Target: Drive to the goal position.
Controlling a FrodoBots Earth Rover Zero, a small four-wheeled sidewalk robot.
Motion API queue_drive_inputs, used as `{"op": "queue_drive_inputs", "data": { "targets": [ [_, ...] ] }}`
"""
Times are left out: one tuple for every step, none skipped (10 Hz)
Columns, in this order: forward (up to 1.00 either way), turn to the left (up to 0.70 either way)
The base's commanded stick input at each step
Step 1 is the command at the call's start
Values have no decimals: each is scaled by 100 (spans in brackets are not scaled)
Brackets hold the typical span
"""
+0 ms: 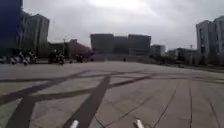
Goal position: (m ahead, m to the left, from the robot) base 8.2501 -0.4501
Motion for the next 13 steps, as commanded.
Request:
{"op": "queue_drive_inputs", "data": {
  "targets": [
    [100, 6],
    [100, 6],
    [100, 6],
    [100, 6],
    [100, 6],
    [100, -24],
    [100, -34],
    [100, -34],
    [100, -34],
    [100, -34],
    [100, -34],
    [100, -34],
    [100, -34]
  ]
}}
